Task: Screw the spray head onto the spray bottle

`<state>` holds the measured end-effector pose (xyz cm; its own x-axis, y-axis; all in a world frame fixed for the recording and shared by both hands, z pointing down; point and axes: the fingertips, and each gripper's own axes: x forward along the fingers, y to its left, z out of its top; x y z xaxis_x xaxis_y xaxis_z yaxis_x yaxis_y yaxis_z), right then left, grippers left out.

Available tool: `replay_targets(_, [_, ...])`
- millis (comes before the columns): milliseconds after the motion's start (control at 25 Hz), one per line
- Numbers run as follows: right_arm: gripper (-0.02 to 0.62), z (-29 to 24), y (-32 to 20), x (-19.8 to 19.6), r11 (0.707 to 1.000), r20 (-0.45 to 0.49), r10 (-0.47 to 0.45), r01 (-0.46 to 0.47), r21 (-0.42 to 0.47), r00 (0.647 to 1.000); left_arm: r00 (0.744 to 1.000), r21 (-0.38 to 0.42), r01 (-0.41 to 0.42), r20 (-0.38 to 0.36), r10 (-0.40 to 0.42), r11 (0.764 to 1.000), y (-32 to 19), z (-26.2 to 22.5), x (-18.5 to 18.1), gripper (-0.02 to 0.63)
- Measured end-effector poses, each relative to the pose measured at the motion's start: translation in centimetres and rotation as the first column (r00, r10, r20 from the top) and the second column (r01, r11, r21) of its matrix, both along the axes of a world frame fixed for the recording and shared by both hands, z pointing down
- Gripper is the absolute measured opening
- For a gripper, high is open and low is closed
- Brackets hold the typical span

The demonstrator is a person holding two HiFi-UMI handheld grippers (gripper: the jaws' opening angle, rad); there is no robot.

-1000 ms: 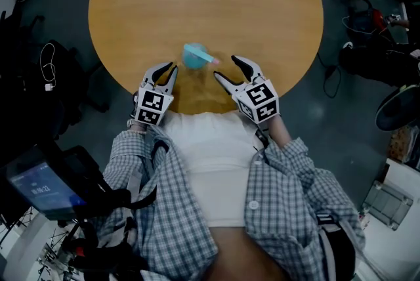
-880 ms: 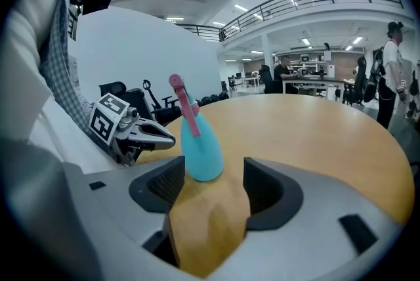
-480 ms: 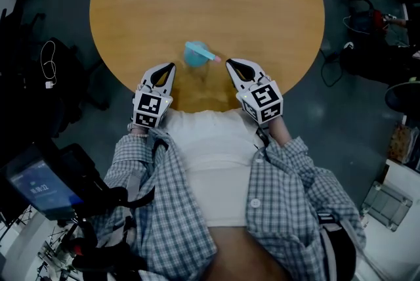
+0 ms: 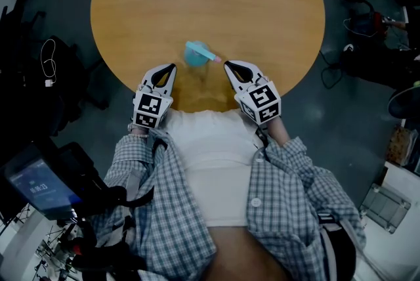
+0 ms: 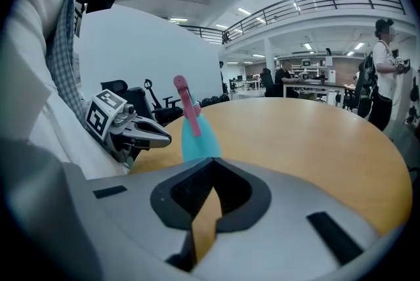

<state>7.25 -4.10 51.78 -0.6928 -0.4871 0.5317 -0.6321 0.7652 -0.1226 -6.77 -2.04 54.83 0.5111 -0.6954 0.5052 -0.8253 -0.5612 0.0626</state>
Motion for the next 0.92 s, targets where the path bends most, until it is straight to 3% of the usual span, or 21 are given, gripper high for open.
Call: replay_targets(920, [-0.006,0.21,0.34,-0.07,1.0,-0.035,-0.023,0.023,0.0,0.999,1.0,-0.011,0.0,-0.028,0.0,1.0,-0.12,-0.29,0.1,0.006])
